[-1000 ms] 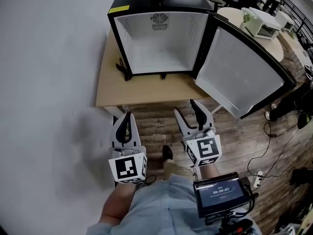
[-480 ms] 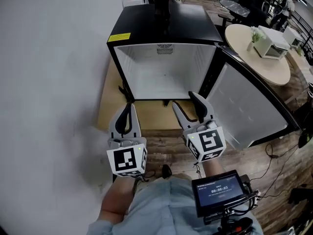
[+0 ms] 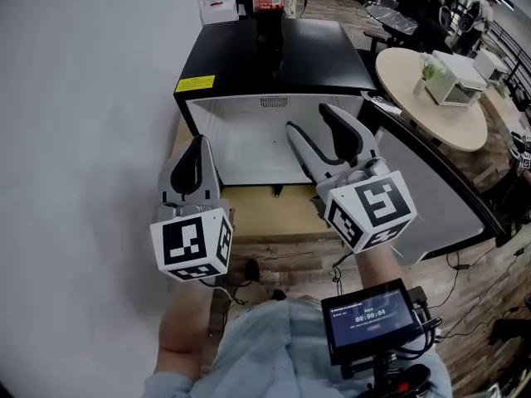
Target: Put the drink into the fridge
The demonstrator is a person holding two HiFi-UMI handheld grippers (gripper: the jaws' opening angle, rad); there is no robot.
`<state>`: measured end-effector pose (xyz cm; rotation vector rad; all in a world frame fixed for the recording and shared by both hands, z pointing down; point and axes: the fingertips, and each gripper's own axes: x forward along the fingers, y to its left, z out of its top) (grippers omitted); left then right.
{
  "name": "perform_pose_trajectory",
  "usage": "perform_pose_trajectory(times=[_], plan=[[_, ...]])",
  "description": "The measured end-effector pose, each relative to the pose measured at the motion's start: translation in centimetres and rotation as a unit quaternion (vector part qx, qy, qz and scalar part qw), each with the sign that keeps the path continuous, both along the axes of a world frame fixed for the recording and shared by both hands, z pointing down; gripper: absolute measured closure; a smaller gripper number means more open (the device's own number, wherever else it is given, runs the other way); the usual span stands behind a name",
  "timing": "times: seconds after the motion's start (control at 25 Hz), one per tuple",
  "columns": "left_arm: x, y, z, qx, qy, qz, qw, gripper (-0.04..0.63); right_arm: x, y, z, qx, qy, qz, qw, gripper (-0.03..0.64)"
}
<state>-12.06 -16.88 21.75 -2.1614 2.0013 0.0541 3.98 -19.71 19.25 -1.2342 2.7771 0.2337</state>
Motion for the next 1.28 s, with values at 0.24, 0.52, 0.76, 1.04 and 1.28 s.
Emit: perform_pose_trajectory(times=[0.24, 0.52, 0.76, 1.04, 1.28], plan=[[-2.3, -3.3, -6.3, 0.033, 0.004, 0.007, 0.9994, 0.586, -1.0, -3.1, -4.6, 0.011, -0.001, 0.011, 1.0, 0.374], [-3.5, -6.0, -10.6, 0.067, -0.035, 0.008, 0.9971, 0.586, -2.9, -6.0, -8.4, 0.026, -0.009, 0.02, 0.999, 0.374], [-3.7, -9.2, -11.4, 0.063, -0.039, 0.03, 0.9968, 0.586, -4.2, -9.5, -8.3, 0.008, 0.004, 0.037, 0.999, 0.368], [-4.3, -12.2, -11.4, 0.064, -0.036, 0.042, 0.9964, 0.586, -5.1, -12.6, -8.0, 0.001, 0.005, 0.047, 0.999, 0.331], [-4.5, -14.9, -11.7, 0.062, -0.033, 0.052, 0.9962, 0.586, -5.9, -15.4, -8.0, -0.003, 0.007, 0.051, 0.999, 0.268]])
